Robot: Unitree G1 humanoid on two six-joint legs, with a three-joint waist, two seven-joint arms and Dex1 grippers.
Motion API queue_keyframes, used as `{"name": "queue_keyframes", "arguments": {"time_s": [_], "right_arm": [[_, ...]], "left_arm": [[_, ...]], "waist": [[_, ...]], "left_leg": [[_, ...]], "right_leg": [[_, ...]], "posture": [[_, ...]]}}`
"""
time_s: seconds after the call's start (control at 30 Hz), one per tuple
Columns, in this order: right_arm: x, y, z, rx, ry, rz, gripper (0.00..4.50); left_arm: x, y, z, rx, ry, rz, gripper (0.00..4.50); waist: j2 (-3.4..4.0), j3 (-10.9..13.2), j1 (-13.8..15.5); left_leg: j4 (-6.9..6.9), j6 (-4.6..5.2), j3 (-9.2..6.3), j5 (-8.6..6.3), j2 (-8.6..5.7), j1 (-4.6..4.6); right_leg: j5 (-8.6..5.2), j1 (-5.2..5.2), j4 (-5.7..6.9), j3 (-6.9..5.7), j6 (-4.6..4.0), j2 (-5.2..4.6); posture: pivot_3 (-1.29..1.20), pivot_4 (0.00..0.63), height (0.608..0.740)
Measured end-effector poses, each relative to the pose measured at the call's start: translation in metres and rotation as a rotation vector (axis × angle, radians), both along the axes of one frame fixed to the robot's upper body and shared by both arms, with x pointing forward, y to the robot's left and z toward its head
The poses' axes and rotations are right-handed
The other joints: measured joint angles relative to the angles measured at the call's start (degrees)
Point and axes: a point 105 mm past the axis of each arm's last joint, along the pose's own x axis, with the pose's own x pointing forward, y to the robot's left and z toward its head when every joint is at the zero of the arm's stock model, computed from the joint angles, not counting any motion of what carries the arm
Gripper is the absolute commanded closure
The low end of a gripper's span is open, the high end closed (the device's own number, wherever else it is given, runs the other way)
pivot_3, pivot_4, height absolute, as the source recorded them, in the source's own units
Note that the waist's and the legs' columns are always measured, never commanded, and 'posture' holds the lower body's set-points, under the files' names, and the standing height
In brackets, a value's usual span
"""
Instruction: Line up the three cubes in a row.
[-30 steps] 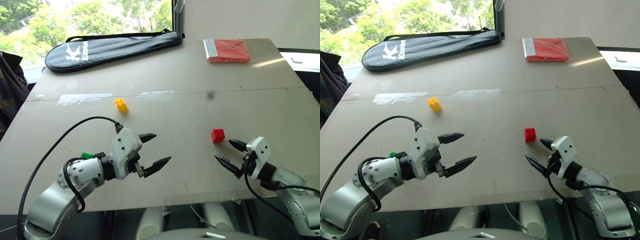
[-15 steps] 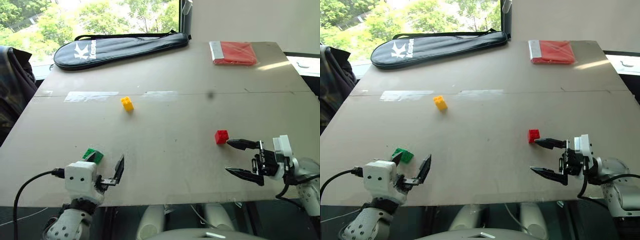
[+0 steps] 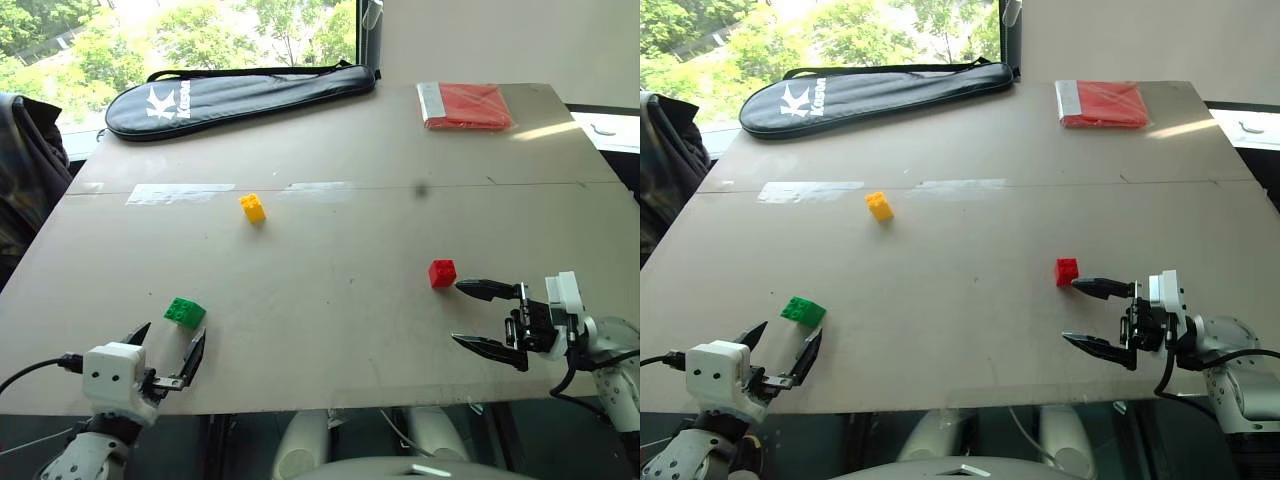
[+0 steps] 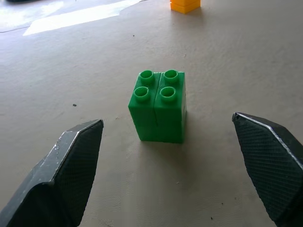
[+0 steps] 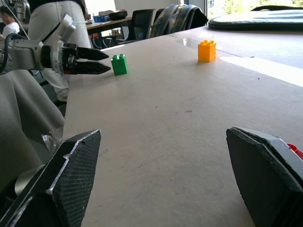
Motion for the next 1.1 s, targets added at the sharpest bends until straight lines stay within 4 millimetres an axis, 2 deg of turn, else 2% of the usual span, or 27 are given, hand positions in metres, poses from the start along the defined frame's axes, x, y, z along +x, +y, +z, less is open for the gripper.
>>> {"name": "queue_keyframes", "arguments": {"time_s": [0.1, 0.23, 0.33, 0.43, 0.5, 0.53, 0.63, 0.77, 0.9, 0.93, 1.0, 1.1], "right_arm": [[0.000, 0.002, 0.003, 0.001, -0.007, -0.008, 0.15], [0.000, 0.002, 0.003, 0.002, -0.007, -0.016, 0.15], [0.000, 0.002, 0.004, 0.003, -0.010, -0.026, 0.00], [-0.003, 0.003, 0.005, 0.004, -0.013, -0.025, 0.00], [-0.004, 0.002, 0.005, 0.004, -0.012, -0.031, 0.00], [-0.004, 0.003, 0.004, 0.004, -0.009, -0.032, 0.00], [-0.005, 0.002, 0.004, 0.004, -0.007, -0.038, 0.00], [-0.007, 0.001, 0.003, 0.012, -0.001, -0.043, 0.00], [-0.007, 0.001, 0.005, 0.019, -0.003, -0.044, 0.00], [-0.006, 0.001, 0.005, 0.018, -0.006, -0.045, 0.00], [-0.005, 0.000, 0.006, 0.019, -0.012, -0.048, 0.00], [-0.003, -0.002, 0.007, 0.020, -0.019, -0.059, 0.00]], "left_arm": [[0.013, 0.008, -0.008, -0.006, 0.006, -0.015, 0.00], [0.021, 0.012, -0.014, -0.023, 0.009, -0.015, 0.00], [0.029, 0.014, -0.013, -0.011, -0.005, -0.049, 0.80], [0.032, 0.011, -0.014, 0.002, -0.004, -0.099, 2.27], [0.033, 0.011, -0.013, 0.009, -0.006, -0.111, 3.05], [0.034, 0.012, -0.012, 0.014, -0.003, -0.119, 3.21], [0.034, 0.012, -0.012, 0.023, 0.002, -0.136, 3.20], [0.046, 0.004, -0.007, 0.024, 0.029, -0.271, 3.20], [0.069, -0.028, 0.003, -0.021, 0.049, -0.516, 3.20], [0.082, -0.041, 0.012, -0.024, 0.046, -0.617, 3.20], [0.092, -0.054, 0.021, -0.021, 0.038, -0.711, 3.20], [0.118, -0.086, 0.032, 0.013, 0.029, -0.922, 3.20]], "waist": [[0.02, -0.01, 0.06], [-0.04, -0.06, -0.02], [-0.04, -0.09, -0.06], [-0.04, -0.09, -0.02], [-0.03, -0.10, -0.01], [-0.03, -0.10, -0.01], [-0.02, -0.10, -0.01], [0.02, -0.14, 0.28], [0.01, -0.14, 0.28], [0.01, -0.14, 0.29], [0.02, -0.14, 0.13], [0.02, -0.14, 0.22]], "left_leg": [[0.00, 0.00, -0.03, 0.00, -0.01, 0.01], [0.00, 0.00, -0.03, 0.00, 0.00, 0.00], [0.00, 0.00, -0.03, 0.00, 0.02, 0.03], [0.00, 0.00, -0.03, 0.00, 0.02, 0.03], [0.00, 0.00, -0.03, 0.00, 0.02, 0.03], [0.00, 0.00, -0.04, 0.00, 0.02, 0.03], [0.00, 0.00, -0.02, 0.00, 0.02, 0.03], [0.00, -0.01, -0.05, 0.00, 0.00, 0.03], [0.05, -0.01, -0.07, 0.00, -0.03, 0.00], [0.06, -0.01, -0.07, 0.00, -0.05, 0.01], [0.06, -0.01, -0.07, 0.01, -0.06, 0.01], [0.18, -0.02, -0.07, 0.01, -0.28, -0.04]], "right_leg": [[0.00, 0.00, 0.01, -0.05, 0.00, 0.01], [0.01, 0.00, 0.01, -0.03, 0.01, -0.01], [0.01, 0.00, 0.01, -0.03, 0.00, -0.03], [0.02, 0.00, 0.02, -0.03, 0.00, -0.05], [0.02, 0.00, 0.02, -0.04, 0.00, -0.05], [0.02, 0.00, 0.02, -0.04, 0.00, -0.06], [0.02, 0.00, 0.02, -0.03, 0.00, -0.07], [0.02, 0.00, 0.04, -0.07, 0.00, -0.06], [0.02, 0.00, 0.06, -0.11, 0.00, -0.05], [0.02, 0.00, 0.09, -0.11, 0.00, -0.05], [0.03, 0.00, 0.12, -0.10, 0.01, -0.04], [0.03, -0.01, 0.20, -0.16, 0.01, -0.03]], "posture": [[0.00, 0.150, 0.740], [0.00, 0.150, 0.740], [0.00, 0.150, 0.740], [0.00, 0.150, 0.740], [0.00, 0.150, 0.740], [0.00, 0.150, 0.740], [0.00, 0.150, 0.740], [0.00, 0.150, 0.740], [0.00, 0.150, 0.740], [0.00, 0.150, 0.740], [0.00, 0.150, 0.740], [0.00, 0.150, 0.740]]}}
